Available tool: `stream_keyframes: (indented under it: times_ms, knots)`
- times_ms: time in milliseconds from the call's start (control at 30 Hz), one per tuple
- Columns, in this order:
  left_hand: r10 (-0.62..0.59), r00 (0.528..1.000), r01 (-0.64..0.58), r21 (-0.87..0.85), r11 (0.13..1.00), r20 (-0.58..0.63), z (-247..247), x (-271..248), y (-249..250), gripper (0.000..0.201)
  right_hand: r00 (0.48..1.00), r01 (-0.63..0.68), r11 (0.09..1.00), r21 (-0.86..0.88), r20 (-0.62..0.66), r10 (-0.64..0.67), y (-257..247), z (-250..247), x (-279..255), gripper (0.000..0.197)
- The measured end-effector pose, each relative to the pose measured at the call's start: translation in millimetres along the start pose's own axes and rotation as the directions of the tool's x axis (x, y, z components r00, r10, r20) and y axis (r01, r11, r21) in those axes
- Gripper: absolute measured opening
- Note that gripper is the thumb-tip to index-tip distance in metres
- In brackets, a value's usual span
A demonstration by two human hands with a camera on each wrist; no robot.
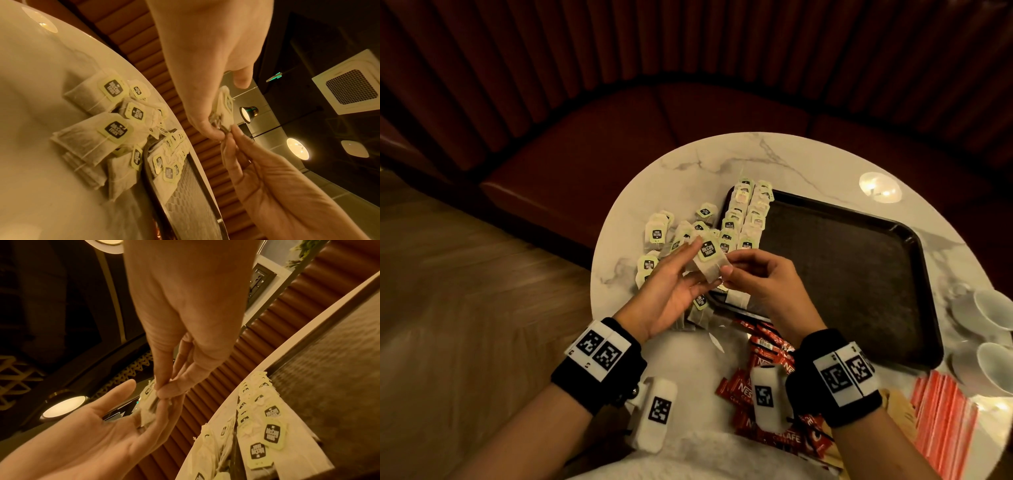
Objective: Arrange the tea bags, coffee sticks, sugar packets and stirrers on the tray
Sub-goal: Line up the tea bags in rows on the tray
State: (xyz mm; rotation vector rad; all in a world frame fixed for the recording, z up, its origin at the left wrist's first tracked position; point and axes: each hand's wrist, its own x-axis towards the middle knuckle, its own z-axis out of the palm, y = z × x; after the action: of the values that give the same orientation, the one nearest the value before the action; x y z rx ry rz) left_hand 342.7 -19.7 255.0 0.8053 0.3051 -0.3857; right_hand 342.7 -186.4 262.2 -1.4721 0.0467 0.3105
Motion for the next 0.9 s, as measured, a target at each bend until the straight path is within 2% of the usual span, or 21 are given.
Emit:
stream_keyframes:
  times_ms: [67, 167, 300, 600, 767, 900]
  knots:
    - [0.042, 0.999, -0.04, 0.07, 0.997, -0.033, -1, 2, -1, 0.045, 1.0, -0.004, 1.0, 0.005, -0.002, 0.004, 0, -2, -1, 0.014]
    - [0.068, 0.997, -0.064, 0.119, 0.991, -0.027, -1, 4, -2, 0.031, 1.0, -0.025, 0.999, 0.025, 0.004, 0.025, -1, -4, -1, 0.011]
    - [0.083, 0.996, -0.075, 0.176, 0.981, -0.036, 0, 7, 0, 0.031, 0.999, -0.033, 0.999, -0.008, 0.027, 0.033, -2, -9, 1, 0.006]
    - [0.161, 0.986, -0.149, 0.18, 0.972, -0.051, 3, 14, 5, 0.027, 0.993, -0.066, 0.997, -0.036, 0.098, 0.069, -11, -21, 1, 0.016]
    - [0.134, 0.989, -0.122, 0.172, 0.978, -0.058, -6, 14, 5, 0.03, 0.991, -0.111, 0.985, 0.132, -0.057, 0.12, -5, -36, 15, 0.021]
    - [0.094, 0.993, -0.077, 0.19, 0.979, -0.078, -15, 16, 1, 0.034, 0.961, -0.172, 0.983, 0.056, -0.211, 0.18, 0, -56, 47, 0.009]
